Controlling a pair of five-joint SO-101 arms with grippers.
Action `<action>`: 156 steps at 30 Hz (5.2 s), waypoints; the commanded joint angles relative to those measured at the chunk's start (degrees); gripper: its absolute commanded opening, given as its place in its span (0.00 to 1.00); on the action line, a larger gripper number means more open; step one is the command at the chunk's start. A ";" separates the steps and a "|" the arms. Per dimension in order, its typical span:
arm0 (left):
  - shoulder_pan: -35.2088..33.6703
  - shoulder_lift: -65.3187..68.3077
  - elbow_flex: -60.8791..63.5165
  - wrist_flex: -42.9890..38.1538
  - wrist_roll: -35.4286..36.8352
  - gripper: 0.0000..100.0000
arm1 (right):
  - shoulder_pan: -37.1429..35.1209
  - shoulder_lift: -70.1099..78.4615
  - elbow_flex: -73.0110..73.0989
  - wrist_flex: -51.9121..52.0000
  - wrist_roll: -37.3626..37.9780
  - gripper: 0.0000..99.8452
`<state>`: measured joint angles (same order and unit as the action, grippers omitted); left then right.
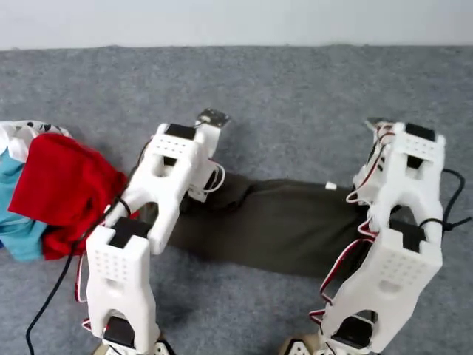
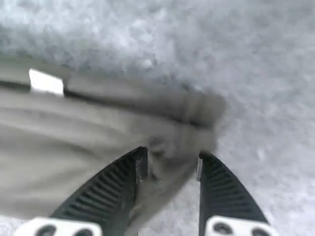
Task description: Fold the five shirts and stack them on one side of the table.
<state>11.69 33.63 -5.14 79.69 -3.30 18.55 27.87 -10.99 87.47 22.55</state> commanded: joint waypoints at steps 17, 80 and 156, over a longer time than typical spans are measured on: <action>0.26 1.93 0.04 -0.97 -0.09 0.10 | 2.07 -6.20 12.40 -3.30 0.62 0.18; 0.26 2.11 0.04 -0.97 -0.09 0.10 | -4.00 -47.52 58.99 -1.98 26.64 0.18; 0.53 2.11 0.22 -0.88 -0.35 0.10 | 23.87 -63.60 69.98 -35.91 46.24 0.04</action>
<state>11.69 33.71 -5.14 79.69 -3.30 41.58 -35.52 61.54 53.54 67.74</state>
